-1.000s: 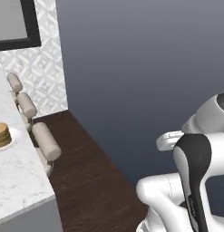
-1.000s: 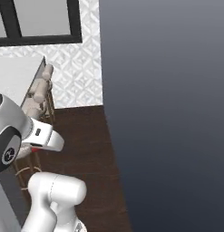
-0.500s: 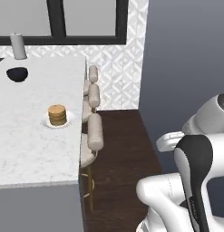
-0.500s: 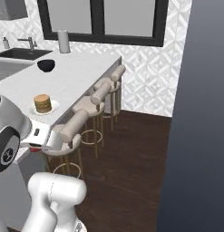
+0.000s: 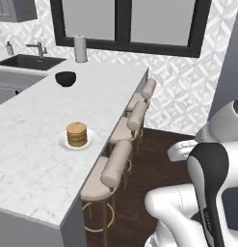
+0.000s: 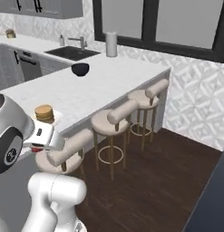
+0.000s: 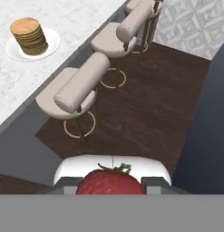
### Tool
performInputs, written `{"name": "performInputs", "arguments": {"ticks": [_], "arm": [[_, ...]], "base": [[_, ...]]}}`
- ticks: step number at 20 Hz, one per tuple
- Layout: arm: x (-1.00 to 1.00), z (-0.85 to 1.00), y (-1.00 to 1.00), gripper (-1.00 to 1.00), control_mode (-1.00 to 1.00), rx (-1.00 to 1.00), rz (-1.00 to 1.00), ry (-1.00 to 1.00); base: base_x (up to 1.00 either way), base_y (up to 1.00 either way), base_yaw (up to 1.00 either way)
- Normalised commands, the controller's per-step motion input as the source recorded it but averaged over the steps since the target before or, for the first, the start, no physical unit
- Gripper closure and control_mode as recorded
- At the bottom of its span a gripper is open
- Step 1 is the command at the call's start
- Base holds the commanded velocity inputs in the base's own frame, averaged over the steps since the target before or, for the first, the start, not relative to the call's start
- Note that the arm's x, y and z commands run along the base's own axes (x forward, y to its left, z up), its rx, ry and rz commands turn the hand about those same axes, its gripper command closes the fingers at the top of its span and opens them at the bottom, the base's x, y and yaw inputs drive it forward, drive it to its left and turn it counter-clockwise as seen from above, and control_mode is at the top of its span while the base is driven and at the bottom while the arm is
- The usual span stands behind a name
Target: Take the strawberry from the fridge and place it on top of the pancake, located on the dining counter.
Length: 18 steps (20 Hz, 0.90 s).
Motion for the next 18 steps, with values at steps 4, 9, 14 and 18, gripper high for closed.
{"name": "performInputs", "arguments": {"ticks": [4,9,14,18], "arm": [[0.0,0.0,0.0,1.0,1.0,0.0,0.0,0.0],[0.0,0.0,0.0,1.0,1.0,0.0,0.0,0.0],[0.0,0.0,0.0,1.0,1.0,0.0,0.0,0.0],[0.0,0.0,0.0,1.0,1.0,0.0,0.0,0.0]], "base": [[0.69,-0.51,0.78],[0.37,-0.47,0.82],[0.02,-0.57,0.77],[0.0,-0.8,0.66]]}}
